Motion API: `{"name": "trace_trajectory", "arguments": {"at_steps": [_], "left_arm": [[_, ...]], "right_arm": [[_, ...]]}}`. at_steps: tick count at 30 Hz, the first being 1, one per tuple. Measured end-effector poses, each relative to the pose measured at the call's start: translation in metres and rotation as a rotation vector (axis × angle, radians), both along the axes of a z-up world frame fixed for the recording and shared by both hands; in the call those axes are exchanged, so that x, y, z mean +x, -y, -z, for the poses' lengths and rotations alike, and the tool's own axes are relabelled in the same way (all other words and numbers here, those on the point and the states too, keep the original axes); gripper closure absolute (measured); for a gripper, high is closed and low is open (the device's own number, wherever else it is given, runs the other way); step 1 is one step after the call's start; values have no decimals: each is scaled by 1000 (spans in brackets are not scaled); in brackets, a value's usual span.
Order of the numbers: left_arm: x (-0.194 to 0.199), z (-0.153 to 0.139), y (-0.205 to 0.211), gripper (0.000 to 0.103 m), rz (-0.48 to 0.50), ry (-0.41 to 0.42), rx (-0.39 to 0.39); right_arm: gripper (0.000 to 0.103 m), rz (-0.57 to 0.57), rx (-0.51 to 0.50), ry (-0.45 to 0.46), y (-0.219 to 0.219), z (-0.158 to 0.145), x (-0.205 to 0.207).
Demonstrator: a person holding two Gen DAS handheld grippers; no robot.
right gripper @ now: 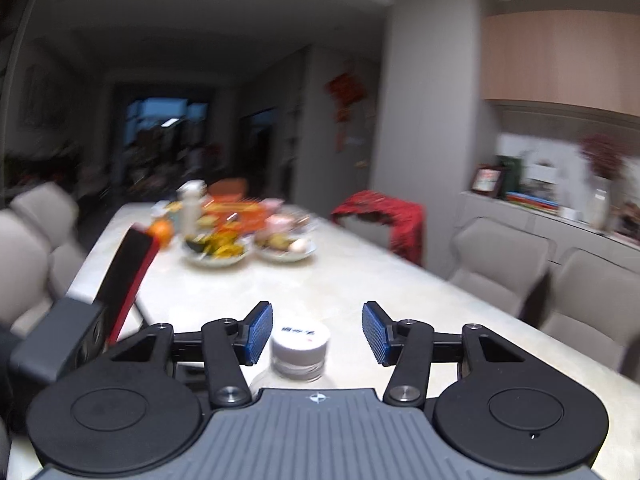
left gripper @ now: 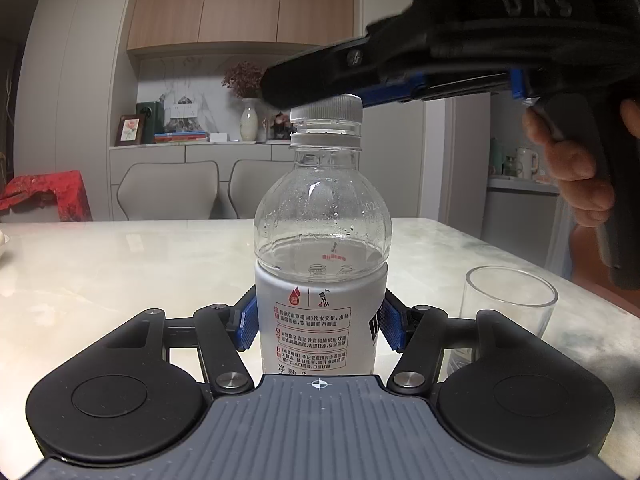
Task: Unscrew bottle cap and pour
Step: 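Twist the white cap on the bottle neck with the right gripper, then lift the loosened cap up off the bottle neck with the right gripper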
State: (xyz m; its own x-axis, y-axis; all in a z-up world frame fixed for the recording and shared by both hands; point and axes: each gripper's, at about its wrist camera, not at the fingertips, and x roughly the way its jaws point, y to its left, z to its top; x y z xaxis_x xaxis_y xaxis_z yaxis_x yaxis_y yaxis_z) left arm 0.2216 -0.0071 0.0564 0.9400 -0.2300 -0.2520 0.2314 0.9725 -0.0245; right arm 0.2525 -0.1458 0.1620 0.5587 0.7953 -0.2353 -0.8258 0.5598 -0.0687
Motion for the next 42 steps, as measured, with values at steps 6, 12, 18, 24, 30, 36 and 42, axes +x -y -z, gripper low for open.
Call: {"name": "trace_trajectory", "arguments": {"at_steps": [6,12,18,24,30,36,42], "left_arm": [[-2,0,0,44,0,-1,-1],[-2,0,-1,44,0,-1,-4],[-3,-1,-2,44,0,-1,-4],[-2,-1,-4,44,1,0,-1],[-2,0,-5,44,0,0,-1],[14,-7,-8,44,4,-5,1],[11,0,-4,44,6,1,4]], "right_arm": [[47,162,32,47,-8,12,-33],[54,267,45,77,-19,22,-40],[71,284,52,64,-22,25,-32],[71,218,45,48,-11,24,-16],[71,84,32,30,5,20,10],[71,-50,18,13,22,16,35],[71,-184,4,-5,38,12,61]]}}
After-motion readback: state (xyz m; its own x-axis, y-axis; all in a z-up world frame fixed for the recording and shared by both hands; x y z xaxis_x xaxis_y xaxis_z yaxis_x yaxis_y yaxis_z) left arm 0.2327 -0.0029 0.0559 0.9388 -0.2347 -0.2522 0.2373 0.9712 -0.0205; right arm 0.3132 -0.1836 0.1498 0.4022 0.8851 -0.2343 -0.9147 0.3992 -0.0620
